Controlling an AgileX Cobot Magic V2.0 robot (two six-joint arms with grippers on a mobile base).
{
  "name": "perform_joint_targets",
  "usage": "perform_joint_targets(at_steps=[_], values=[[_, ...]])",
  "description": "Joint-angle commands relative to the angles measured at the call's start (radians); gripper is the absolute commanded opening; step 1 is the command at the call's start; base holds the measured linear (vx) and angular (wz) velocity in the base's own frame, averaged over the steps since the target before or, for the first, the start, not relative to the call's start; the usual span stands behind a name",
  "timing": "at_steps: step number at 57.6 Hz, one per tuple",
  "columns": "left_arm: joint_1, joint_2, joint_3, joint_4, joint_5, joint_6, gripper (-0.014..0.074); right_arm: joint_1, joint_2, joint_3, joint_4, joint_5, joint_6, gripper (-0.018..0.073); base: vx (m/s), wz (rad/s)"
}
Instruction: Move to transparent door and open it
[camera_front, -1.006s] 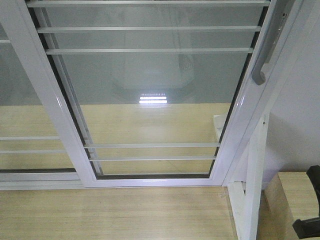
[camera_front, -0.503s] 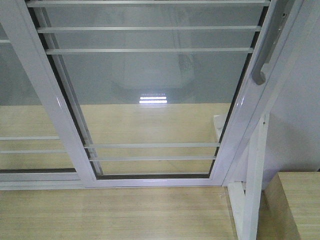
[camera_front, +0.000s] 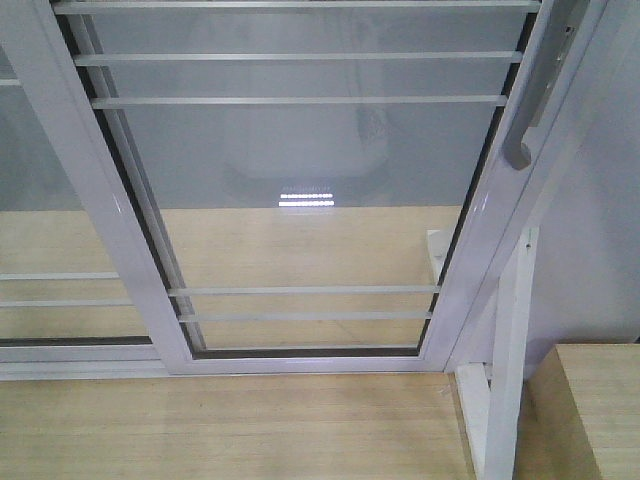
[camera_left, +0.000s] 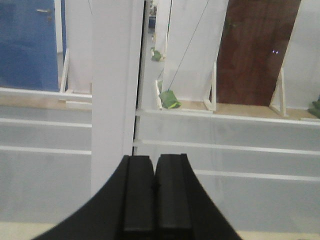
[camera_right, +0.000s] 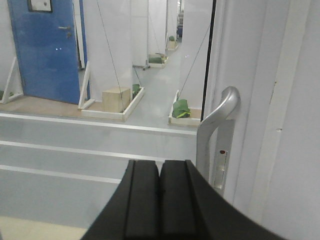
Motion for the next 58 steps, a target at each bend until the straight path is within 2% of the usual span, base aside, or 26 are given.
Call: perform_joint_targets(at_steps=[1, 12, 20, 29, 37, 44, 50, 58], values=[[0.001, 0.041, -0.039, -0.001, -0.072, -0.007, 0.0004, -0.005, 0.033, -0.038, -0.004, -0.067, -0.010, 0.0000, 0.00, 0.00], [0.001, 0.075, -0.039, -0.007, -0.044, -0.007, 0.0024, -0.005, 0.055, -0.038, -0.005, -0.036, -0.012, 0.0027, 0.00, 0.00], [0.001, 0.075, -0.039, -0.007, -0.042, -0.007, 0.0084, -0.005, 0.055, -0.038, -0.005, -0.008, -0.039, 0.0108, 0.00, 0.00], [0.001, 0.075, -0.039, -0.006, -0.044, -0.007, 0.0229, -0.005, 0.055, -0.038, -0.005, 0.010, -0.073, 0.0297, 0.00, 0.00], [0.001, 0.075, -0.039, -0.006, -0.041, -0.007, 0.0400, -0.005, 0.055, -0.038, -0.004, 0.009, -0.073, 0.0530, 0.00, 0.00], [0.001, 0.075, -0.039, -0.007, -0.031, -0.017, 0.0520, -0.005, 0.055, -0.038, -0.004, 0.005, -0.070, 0.0659, 0.00, 0.00], [0.001, 0.075, -0.039, -0.007, -0.012, -0.017, 0.0570, -0.005, 0.074, -0.038, -0.004, 0.007, -0.070, 0.0689, 0.00, 0.00], [0.001, 0.075, -0.039, -0.006, 0.019, -0.017, 0.0570, -0.024, 0.103, -0.038, -0.035, 0.007, -0.070, 0.0680, 0.00, 0.00]])
